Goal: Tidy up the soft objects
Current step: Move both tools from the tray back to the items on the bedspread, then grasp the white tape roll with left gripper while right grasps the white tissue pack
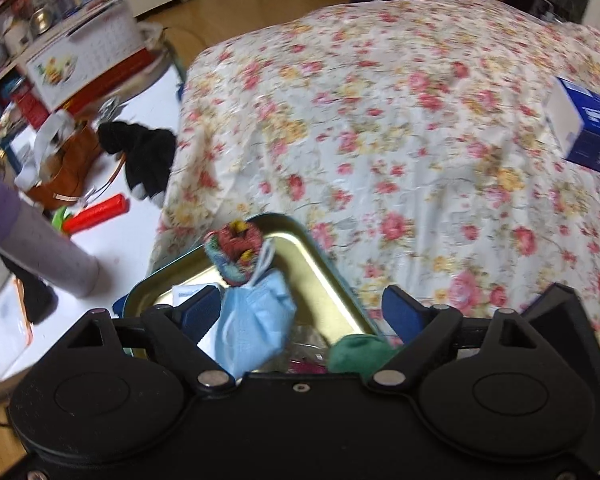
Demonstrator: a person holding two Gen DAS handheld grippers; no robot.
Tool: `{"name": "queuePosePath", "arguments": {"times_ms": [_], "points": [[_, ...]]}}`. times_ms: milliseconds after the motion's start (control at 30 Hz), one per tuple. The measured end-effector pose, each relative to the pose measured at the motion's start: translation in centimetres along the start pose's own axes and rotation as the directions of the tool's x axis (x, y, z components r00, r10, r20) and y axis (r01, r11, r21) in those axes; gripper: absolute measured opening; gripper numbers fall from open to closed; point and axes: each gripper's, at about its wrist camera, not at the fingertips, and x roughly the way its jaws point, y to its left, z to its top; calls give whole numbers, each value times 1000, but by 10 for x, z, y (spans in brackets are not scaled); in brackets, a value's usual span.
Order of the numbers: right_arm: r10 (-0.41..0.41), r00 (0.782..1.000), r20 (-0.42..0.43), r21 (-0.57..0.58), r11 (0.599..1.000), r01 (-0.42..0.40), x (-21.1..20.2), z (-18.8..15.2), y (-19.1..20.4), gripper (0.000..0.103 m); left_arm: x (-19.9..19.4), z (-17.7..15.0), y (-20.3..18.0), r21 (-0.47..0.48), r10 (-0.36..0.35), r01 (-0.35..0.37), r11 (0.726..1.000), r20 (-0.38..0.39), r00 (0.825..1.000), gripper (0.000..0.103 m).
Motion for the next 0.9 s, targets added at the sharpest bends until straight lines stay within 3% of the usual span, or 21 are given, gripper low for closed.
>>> {"name": "queuePosePath", "arguments": {"times_ms": [233,367,433,533,667,900], "points": [[11,1000,-16,-100,995,-13,17,10,20,81,-21,14,-27,65,-55,56,996,-18,998,85],[42,994,-98,-45,998,-46,30,16,7,81,-33,21,-46,129,-40,41,991,-13,999,85],[87,985,-147,1,996,-88,36,17,-5,72,-38,24,-55,160,-41,42,986,-12,999,85],[86,986,-143,-21,996,-90,30,13,-16,56,-47,27,-69,201,-59,62,978,-22,998,85],[95,982,-163,-65,992,-107,17,-6,-31,46,-60,30,-90,243,-85,91,966,-36,996,85],[143,960,-241,-117,978,-175,-14,-58,-52,40,-84,39,-138,325,-129,137,936,-47,991,85]]}}
